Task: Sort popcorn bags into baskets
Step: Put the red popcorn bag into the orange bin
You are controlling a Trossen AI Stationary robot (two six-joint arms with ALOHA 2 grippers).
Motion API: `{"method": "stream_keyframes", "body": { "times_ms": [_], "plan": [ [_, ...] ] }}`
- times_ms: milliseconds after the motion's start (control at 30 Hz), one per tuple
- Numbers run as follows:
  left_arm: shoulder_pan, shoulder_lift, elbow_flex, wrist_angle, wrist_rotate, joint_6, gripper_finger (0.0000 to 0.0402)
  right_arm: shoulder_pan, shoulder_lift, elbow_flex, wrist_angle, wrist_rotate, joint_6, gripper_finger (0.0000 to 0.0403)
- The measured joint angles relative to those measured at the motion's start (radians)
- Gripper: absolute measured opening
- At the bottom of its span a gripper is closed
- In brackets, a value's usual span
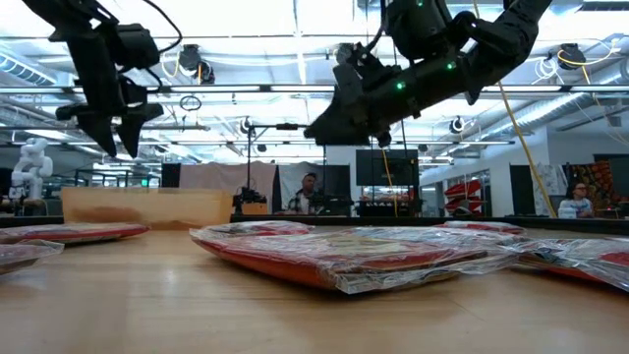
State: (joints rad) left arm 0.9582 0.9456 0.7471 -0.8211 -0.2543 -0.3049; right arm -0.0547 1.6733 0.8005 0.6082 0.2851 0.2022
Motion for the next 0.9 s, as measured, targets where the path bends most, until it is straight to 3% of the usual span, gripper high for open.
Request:
{"method": "stream_keyframes", "body": {
  "times_ms": [200, 433, 667, 900],
  "plan": [
    [-0.107, -0.058, -0.001, 0.026, 0.025, 0.079, 0.0214, -0.001, -0.023, 0.000, -0.169, 0.004, 0.105, 0.0187],
    [-0.356, -0.098, -0.001, 0.207, 0.094, 0.103, 0.0214, -0.059, -0.188, 0.000, -0.548, 0.002, 0.303, 0.0194],
    [-0.570, -0.078, -0.083, 0.442, 0.096, 0.139, 0.0214, -0.098, -0.308, 0.000, -0.945, -0.007, 0.361, 0.0219],
    [-0.736, -0.069, -0.215, 0.747, 0.096, 0.187, 0.0214, -0.065, -0.287, -0.001, -1.211, -0.083, 0.279, 0.0240]
  ]
}}
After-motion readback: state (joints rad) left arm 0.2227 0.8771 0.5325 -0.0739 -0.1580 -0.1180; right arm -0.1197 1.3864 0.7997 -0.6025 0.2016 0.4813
